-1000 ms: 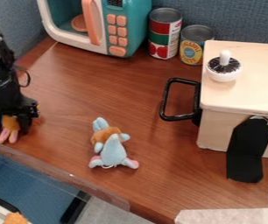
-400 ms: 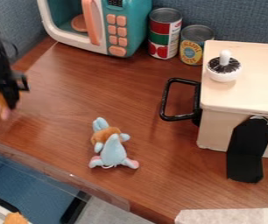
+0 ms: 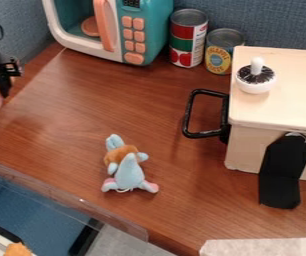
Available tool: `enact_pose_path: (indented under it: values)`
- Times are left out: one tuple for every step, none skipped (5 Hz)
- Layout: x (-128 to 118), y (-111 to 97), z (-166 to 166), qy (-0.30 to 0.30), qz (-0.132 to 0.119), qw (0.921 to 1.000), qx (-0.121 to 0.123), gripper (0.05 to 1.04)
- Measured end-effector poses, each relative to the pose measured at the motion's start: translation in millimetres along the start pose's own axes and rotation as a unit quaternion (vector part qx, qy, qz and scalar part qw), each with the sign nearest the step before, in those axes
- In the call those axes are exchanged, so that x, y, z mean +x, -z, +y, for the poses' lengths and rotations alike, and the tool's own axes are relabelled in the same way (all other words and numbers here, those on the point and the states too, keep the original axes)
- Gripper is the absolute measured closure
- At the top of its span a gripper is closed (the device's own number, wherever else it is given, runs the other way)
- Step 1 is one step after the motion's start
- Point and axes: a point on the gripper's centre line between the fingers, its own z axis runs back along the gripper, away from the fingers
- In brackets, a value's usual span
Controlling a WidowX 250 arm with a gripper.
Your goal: Move the brown toy to the middle left side of the table
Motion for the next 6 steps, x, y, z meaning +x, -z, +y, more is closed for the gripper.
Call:
enact_pose_path:
  values:
    - [21.9,24.4,-9.2,0.02,0.013,0.9996,-0.017,0.604]
    - [43.0,36.5,-22.2,0.034,0.022,0.9986,-0.033,0.604]
    - [45.5,41.8,-29.2,0.044,0.038,0.9977,-0.036,0.552]
    - [41.8,41.2,-34.5,0.065,0.053,0.9961,-0.027,0.224]
    - [46.1,10.6,-34.7,0.075,0.034,0.9962,-0.025,0.075]
    - [48.2,-16.0,-35.3,0.082,0.017,0.9962,-0.023,0.078]
